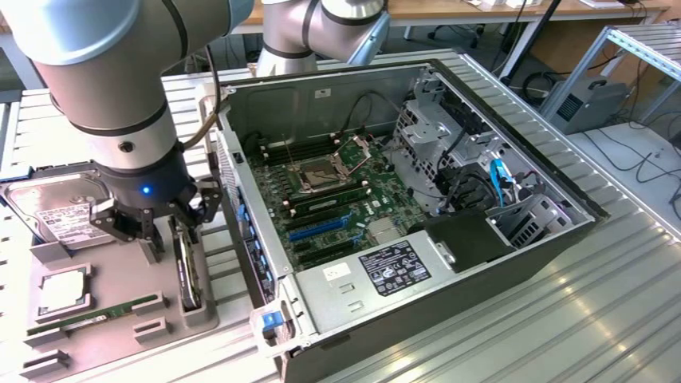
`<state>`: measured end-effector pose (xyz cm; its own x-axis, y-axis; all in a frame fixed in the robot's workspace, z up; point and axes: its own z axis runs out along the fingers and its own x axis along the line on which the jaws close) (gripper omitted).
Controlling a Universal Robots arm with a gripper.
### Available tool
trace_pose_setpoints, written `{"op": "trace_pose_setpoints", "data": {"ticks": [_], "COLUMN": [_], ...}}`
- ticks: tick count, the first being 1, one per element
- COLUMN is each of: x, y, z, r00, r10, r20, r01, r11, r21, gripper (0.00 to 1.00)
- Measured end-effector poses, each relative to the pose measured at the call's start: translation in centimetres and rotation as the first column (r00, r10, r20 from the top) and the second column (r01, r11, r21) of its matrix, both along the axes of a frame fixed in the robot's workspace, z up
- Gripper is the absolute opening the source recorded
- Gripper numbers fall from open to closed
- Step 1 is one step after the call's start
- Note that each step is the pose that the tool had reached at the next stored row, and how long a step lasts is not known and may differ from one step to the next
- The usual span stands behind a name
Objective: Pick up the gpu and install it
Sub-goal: 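Pick up the gpu and move the gpu toward the slot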
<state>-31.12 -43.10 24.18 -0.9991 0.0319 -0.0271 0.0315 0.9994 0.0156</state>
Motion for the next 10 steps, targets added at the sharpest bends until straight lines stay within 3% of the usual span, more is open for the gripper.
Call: {"op": "trace_pose_setpoints", "data": {"ticks": [10], "x": [0.00], "y": [-0.49], "z": [0.00], "r00": [1.0000], "r10": [0.000], "r20": [0.0001], "r01": [0.000], "r11": [1.0000], "r21": [0.0000], "gripper": [0.48]}}
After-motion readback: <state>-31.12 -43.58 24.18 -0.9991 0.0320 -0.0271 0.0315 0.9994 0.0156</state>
